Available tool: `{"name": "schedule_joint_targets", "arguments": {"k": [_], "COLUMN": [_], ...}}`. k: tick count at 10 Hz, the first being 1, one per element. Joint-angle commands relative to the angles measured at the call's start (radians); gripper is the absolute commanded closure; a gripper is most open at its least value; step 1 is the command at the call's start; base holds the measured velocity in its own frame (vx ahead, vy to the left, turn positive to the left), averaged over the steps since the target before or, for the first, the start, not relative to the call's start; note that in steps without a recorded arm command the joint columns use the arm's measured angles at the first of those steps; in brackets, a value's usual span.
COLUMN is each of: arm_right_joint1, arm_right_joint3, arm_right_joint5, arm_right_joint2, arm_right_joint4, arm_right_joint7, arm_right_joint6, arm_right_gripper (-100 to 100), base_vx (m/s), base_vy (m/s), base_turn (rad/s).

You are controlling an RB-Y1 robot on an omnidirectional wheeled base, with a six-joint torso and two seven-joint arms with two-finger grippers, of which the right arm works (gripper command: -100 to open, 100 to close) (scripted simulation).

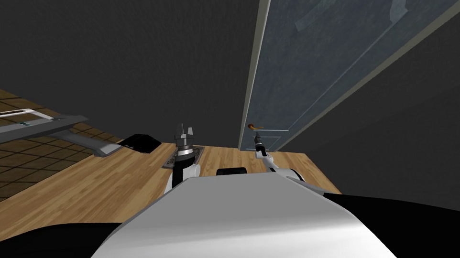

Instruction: Pull the door open

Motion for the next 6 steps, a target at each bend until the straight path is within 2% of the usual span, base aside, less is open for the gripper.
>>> {"name": "schedule_joint_targets", "arguments": {"k": [1,2,3,4,6], "arm_right_joint1": [-0.016,-0.025,-0.018,0.001,0.001], "arm_right_joint3": [-0.004,-0.006,-0.005,-0.013,-0.013], "arm_right_joint5": [-0.001,-0.002,-0.002,-0.009,-0.009], "arm_right_joint2": [-0.003,-0.004,-0.003,-0.038,-0.038], "arm_right_joint4": [0.037,0.057,0.040,0.051,0.051], "arm_right_joint7": [0.002,0.004,0.002,-0.025,-0.025], "arm_right_joint6": [-0.004,-0.007,-0.004,-0.017,-0.017], "arm_right_gripper": [-100,-100,-100,-100,-100], "base_vx": [0.066,0.059,0.023,0.115,0.122], "base_vy": [-0.069,-0.075,-0.035,0.014,0.006], "base_turn": [0.108,0.098,0.021,0.198,0.044]}}
